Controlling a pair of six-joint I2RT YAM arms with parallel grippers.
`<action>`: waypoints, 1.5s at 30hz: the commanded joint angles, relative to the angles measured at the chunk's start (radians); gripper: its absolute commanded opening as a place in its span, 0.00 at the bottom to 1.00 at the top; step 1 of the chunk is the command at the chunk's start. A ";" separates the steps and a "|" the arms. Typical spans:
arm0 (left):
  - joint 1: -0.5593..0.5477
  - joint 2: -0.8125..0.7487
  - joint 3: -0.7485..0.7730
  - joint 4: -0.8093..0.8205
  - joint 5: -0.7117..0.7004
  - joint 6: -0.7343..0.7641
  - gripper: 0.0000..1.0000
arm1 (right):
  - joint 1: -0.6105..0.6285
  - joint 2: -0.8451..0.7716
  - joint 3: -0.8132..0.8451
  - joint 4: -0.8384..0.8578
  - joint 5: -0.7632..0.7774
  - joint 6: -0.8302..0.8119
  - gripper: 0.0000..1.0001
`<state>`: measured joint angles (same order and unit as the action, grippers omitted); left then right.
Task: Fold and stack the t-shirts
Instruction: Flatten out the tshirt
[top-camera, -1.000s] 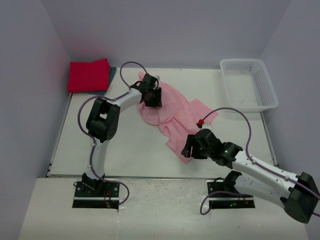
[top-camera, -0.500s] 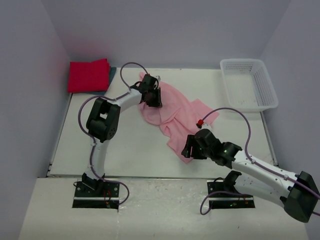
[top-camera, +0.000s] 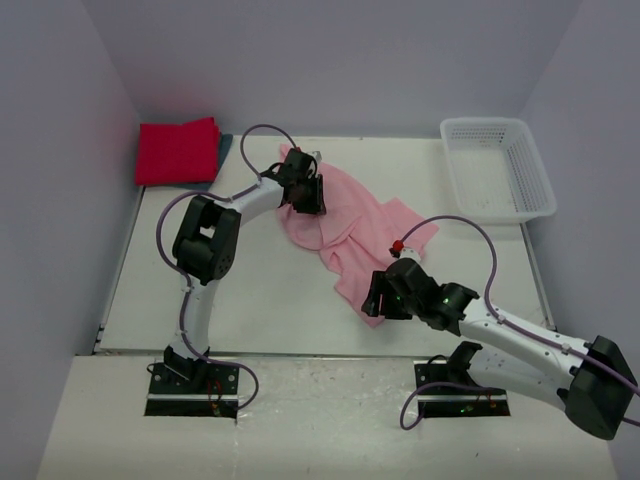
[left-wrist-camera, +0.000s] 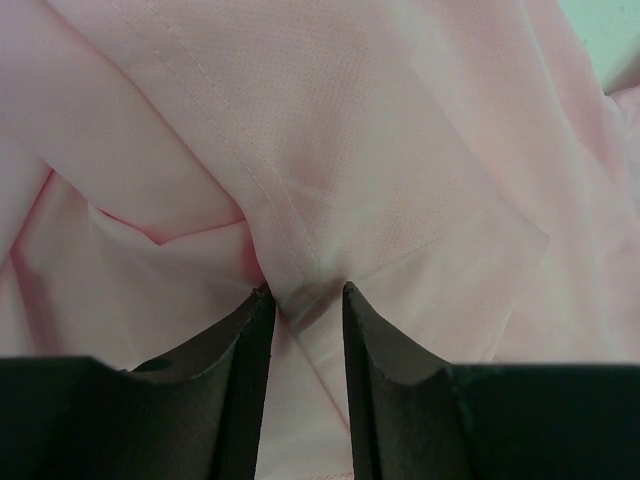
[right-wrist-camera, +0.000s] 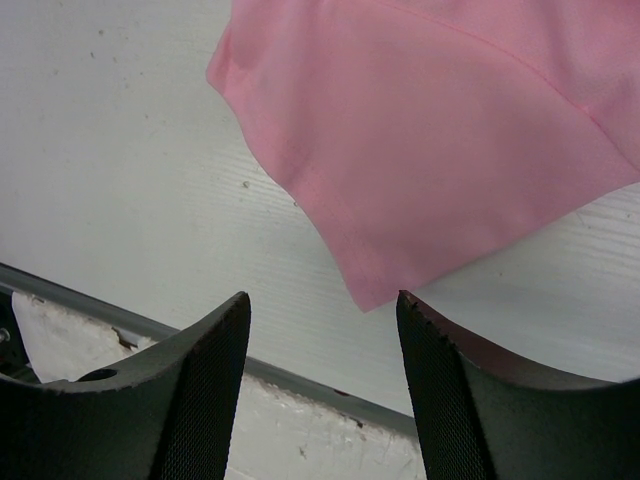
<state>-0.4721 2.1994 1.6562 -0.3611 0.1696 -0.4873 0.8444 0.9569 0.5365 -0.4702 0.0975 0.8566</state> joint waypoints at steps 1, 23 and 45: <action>0.006 0.003 0.028 0.022 0.021 -0.002 0.34 | 0.005 0.008 0.002 0.028 0.021 0.022 0.61; 0.006 -0.023 0.039 0.007 -0.004 0.004 0.29 | 0.019 0.060 0.002 0.048 0.008 0.024 0.61; 0.003 -0.089 0.010 0.024 -0.007 0.004 0.22 | 0.025 0.109 0.002 0.071 0.001 0.025 0.63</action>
<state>-0.4717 2.1880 1.6577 -0.3614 0.1631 -0.4870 0.8616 1.0592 0.5362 -0.4278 0.0872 0.8642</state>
